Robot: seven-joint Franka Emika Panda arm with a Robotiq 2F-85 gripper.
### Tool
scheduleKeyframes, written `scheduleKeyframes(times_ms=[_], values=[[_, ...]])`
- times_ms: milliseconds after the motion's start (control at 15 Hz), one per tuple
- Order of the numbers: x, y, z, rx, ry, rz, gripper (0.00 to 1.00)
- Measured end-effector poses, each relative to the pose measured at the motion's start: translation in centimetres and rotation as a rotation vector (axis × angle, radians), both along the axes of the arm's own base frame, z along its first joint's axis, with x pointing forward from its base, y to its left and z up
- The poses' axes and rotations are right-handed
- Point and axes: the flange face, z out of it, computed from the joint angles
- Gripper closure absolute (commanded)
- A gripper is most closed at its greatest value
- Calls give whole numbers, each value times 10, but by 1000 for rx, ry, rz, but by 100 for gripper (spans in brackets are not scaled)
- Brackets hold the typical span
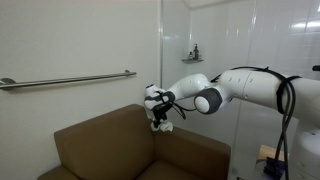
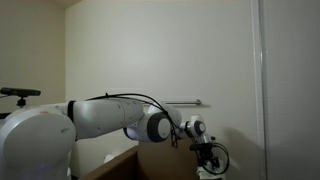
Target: Use the towel to wipe the arm rest
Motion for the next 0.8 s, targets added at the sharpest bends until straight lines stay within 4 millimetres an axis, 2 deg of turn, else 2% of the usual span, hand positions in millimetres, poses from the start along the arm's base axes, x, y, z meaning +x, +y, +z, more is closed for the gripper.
scheduleKeyframes(times_ms=[800], values=[[-38,-15,-4,77,301,-19,96]])
